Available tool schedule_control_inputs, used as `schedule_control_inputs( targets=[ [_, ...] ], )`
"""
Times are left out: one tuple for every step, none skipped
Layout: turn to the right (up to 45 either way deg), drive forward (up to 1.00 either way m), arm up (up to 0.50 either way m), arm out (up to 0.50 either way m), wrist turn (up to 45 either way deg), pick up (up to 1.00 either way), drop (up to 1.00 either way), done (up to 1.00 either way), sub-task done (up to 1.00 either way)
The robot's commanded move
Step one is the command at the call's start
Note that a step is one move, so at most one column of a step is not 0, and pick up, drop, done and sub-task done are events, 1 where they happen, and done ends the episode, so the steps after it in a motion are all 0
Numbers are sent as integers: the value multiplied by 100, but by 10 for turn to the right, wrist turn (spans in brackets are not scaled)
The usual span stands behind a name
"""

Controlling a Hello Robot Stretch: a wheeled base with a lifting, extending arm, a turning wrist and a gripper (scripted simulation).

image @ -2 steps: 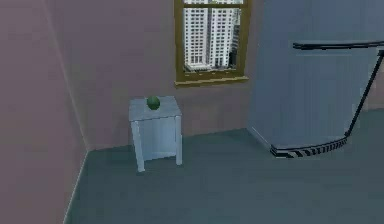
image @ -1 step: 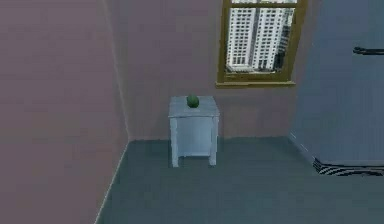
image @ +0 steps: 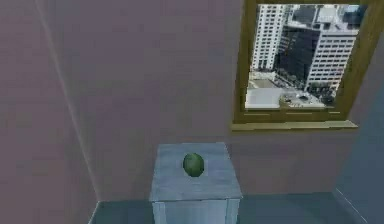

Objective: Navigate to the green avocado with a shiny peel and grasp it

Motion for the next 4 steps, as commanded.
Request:
schedule_control_inputs(
  targets=[
    [-450,0,0,0,0,0,0,0,0],
    [-390,0,0,0,0,0,0,0,0],
    [450,0,0,0,0,0,0,0,0],
    [450,0,0,0,0,0,0,0,0]
  ],
)
